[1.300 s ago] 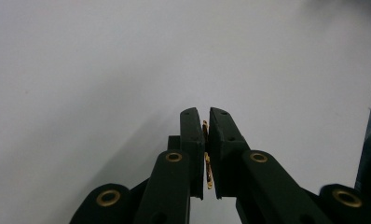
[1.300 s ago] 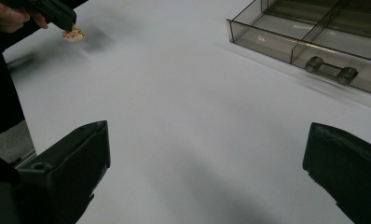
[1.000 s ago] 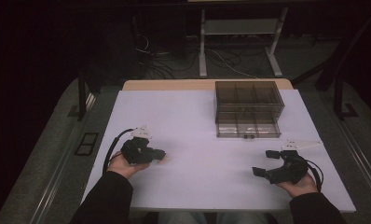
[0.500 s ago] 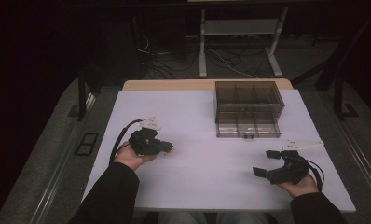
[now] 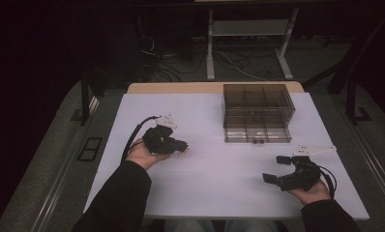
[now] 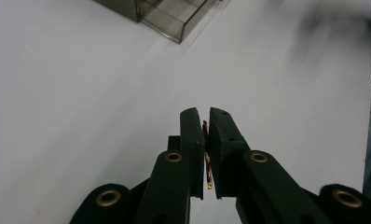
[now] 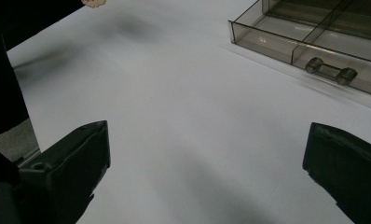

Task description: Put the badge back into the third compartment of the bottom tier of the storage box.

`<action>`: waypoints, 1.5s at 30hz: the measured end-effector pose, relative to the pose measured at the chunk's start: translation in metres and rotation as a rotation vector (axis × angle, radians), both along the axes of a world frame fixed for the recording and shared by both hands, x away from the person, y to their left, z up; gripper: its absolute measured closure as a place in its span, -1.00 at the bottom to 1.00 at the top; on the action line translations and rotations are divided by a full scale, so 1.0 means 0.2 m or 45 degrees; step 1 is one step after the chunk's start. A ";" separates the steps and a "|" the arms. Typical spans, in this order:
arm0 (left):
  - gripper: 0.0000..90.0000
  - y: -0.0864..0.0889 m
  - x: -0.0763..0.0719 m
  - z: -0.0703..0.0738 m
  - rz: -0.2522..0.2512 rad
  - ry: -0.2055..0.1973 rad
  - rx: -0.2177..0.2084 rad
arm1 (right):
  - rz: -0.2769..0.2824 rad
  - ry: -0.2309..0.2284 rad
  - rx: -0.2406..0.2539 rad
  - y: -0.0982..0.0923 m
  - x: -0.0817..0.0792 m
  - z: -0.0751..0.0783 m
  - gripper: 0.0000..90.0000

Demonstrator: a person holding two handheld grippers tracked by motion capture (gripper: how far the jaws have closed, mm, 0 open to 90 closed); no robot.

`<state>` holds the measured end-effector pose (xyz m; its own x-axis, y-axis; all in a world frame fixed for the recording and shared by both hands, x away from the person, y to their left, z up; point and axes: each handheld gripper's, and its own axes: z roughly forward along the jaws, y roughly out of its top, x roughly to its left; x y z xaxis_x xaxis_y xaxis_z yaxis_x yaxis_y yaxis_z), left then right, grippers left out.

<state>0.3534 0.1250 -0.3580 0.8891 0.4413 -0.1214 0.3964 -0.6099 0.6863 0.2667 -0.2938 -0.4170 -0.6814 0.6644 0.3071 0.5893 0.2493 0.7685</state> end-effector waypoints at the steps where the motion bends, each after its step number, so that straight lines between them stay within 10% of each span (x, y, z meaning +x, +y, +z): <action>1: 0.85 -0.01 0.00 0.00 -0.007 -0.003 0.002 | 0.000 0.000 -0.001 0.00 0.00 0.00 -1.00; 45: 0.85 -0.42 0.14 0.14 -0.160 -0.061 0.009 | 0.007 0.000 0.012 0.00 0.00 0.00 -1.00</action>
